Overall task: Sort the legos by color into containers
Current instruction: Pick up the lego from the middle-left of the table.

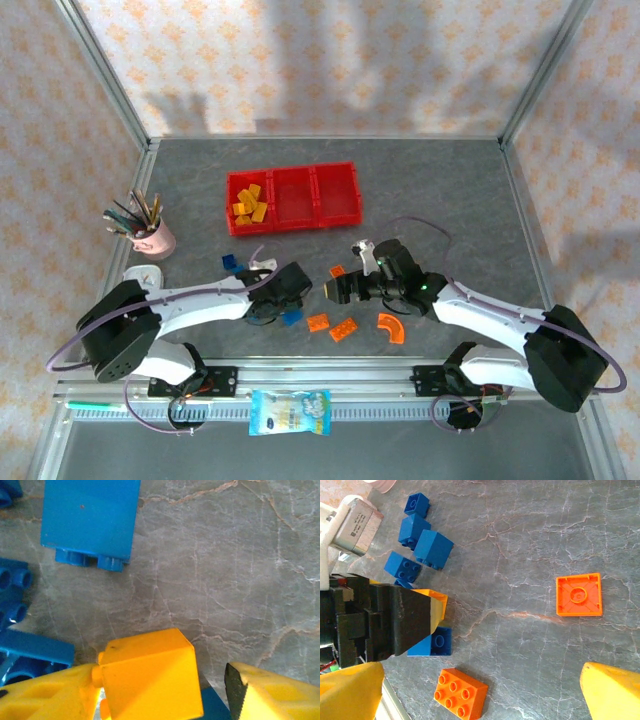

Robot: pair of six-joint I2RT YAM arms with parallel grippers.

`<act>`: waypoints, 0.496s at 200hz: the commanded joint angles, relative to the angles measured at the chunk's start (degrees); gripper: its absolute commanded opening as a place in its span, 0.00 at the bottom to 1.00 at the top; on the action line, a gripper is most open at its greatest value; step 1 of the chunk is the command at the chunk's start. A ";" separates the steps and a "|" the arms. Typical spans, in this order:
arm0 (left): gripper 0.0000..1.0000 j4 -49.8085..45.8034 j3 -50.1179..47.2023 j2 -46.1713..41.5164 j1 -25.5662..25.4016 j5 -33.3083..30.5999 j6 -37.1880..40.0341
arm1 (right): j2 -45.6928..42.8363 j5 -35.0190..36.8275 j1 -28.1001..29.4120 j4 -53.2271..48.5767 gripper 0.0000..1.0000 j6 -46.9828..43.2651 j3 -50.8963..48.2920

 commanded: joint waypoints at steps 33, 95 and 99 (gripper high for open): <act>0.61 1.55 1.86 1.45 0.03 -3.13 3.16 | -0.53 1.65 0.35 0.74 1.00 -0.78 1.05; 0.45 1.79 2.09 -0.29 0.45 -3.73 4.40 | -0.80 2.50 0.35 0.61 1.00 -0.83 1.66; 0.44 1.68 2.20 -0.49 0.53 -3.79 4.57 | -0.84 2.45 0.35 0.49 1.00 -0.84 1.82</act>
